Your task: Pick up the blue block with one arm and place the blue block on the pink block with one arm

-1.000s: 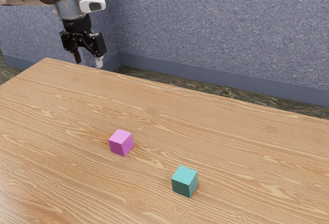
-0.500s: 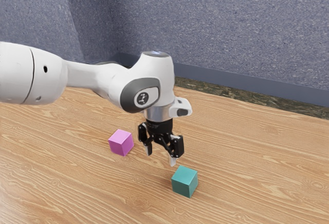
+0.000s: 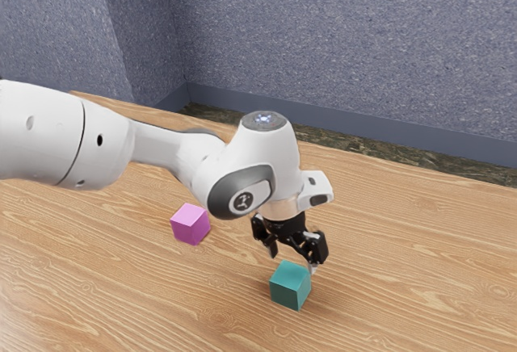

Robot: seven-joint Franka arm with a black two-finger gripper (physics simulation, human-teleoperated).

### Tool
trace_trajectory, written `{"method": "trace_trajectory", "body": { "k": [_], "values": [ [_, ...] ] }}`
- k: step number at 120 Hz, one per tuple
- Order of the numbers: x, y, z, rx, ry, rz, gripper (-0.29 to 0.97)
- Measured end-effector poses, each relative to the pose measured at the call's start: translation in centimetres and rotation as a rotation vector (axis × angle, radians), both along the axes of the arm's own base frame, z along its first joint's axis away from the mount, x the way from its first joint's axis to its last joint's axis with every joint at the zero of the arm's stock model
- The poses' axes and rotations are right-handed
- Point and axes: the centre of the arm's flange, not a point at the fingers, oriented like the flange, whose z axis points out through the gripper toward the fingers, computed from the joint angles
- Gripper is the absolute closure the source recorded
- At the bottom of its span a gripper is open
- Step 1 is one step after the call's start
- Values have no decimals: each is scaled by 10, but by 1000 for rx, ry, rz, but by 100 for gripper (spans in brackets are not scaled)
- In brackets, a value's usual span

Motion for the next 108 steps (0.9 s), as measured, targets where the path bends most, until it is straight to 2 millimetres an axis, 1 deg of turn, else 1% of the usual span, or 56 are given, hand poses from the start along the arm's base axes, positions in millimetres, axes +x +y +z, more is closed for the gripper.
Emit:
{"method": "trace_trajectory", "body": {
  "k": [21, 41, 57, 76, 94, 108],
  "values": [
    [-2, 3, -4, 15, 28, 33, 3],
    [-1, 4, -24, 35, 64, 54, 3],
    [-1, 4, -28, 42, 67, 59, 4],
    [-1, 0, -39, 45, 73, 48, 4],
    [3, -2, -50, 41, 71, 40, 4],
    [14, 6, -57, 38, 69, 53, 5]
  ]
}}
